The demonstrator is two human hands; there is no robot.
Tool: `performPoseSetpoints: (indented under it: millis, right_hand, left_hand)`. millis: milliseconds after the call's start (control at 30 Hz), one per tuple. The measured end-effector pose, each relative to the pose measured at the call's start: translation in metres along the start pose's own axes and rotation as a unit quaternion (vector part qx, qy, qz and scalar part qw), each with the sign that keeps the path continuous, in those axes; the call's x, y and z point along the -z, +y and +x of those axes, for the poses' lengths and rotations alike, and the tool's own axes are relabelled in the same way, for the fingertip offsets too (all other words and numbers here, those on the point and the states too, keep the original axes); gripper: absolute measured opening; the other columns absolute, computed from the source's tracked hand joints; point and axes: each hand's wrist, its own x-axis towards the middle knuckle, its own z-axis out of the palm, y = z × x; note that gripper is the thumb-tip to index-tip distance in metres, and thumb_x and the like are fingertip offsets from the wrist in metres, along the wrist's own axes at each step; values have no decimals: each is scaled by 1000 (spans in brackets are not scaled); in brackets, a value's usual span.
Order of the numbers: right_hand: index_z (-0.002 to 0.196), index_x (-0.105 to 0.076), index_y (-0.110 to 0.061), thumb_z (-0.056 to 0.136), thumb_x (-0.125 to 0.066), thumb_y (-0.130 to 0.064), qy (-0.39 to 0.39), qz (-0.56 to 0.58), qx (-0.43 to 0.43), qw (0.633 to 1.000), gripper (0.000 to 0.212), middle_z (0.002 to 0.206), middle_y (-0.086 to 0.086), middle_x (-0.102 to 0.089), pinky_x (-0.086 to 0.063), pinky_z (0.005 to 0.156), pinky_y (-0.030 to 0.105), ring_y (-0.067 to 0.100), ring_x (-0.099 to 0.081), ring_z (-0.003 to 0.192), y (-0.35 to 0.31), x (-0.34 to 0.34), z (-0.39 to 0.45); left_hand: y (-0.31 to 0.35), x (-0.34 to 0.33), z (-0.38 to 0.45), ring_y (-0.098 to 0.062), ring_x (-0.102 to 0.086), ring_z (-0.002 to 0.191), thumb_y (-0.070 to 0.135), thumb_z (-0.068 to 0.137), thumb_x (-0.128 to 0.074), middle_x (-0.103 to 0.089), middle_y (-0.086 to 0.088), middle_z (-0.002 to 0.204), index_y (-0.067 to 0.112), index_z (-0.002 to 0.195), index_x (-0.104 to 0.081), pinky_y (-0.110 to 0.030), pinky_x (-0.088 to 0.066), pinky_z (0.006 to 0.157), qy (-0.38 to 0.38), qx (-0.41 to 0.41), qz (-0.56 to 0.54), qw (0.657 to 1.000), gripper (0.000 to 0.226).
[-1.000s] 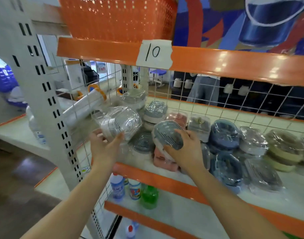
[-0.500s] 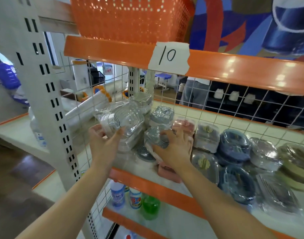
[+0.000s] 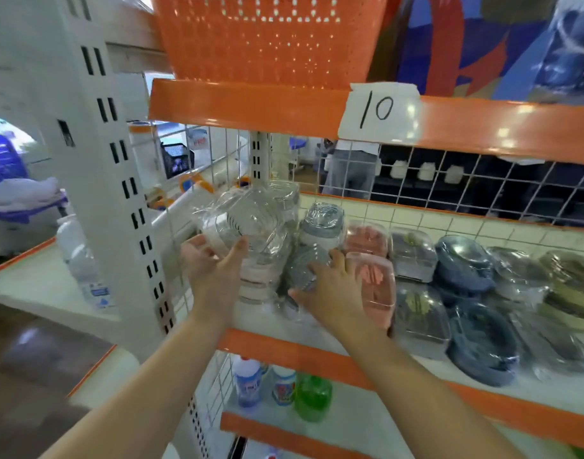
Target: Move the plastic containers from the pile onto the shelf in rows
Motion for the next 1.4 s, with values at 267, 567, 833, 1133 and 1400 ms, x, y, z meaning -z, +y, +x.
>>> performPoseSetpoints:
  millis: [267,567,833,1133,1400]
  right_hand:
    - [146,-31,-27,85,-65,-19,-51,-52,24,997,70,157,4,-4,-20,115,41,29,-9,144,2,3,-9]
    - [128,-52,-11,91,-57,-23,18,4,-19,1000,39,130,8,-45,-43,96,34,26,-48,117,6,-22,-14]
    - [131,-49,-20,92,-51,-28,40,-113,44,992,40,134,0,-48,-27,104,31,20,-35,130,7,-23,-7]
    - [126,-53,-20,92,-56,-27,10,-89,49,995,36,126,0,-54,-42,87,31,21,-49,117,14,-15,11]
    - [127,-55,-21,86,-63,-32,3,-3,43,999,43,128,0,-50,-42,94,32,20,-45,120,30,-14,14]
  left_hand:
    - [-2,-2,0,-18,-62,83,14,78,-76,-61,-1,85,2,118,-43,-26,-52,74,3,-9,39,999,53]
    - [-5,0,11,-20,-28,140,19,74,-80,-24,-6,153,22,149,-9,-22,-26,105,-37,-17,107,993,104]
    - [-3,3,10,-23,-41,128,32,72,-80,-36,-8,141,18,139,-27,-35,-37,106,-55,9,147,988,87]
    - [-10,9,10,-19,-39,130,24,76,-78,-38,-1,141,20,140,-34,-36,-34,108,-64,-18,214,975,78]
    - [-6,8,12,-27,-9,143,36,77,-75,-21,-4,154,30,142,-40,-47,-18,117,-119,-220,431,867,75]
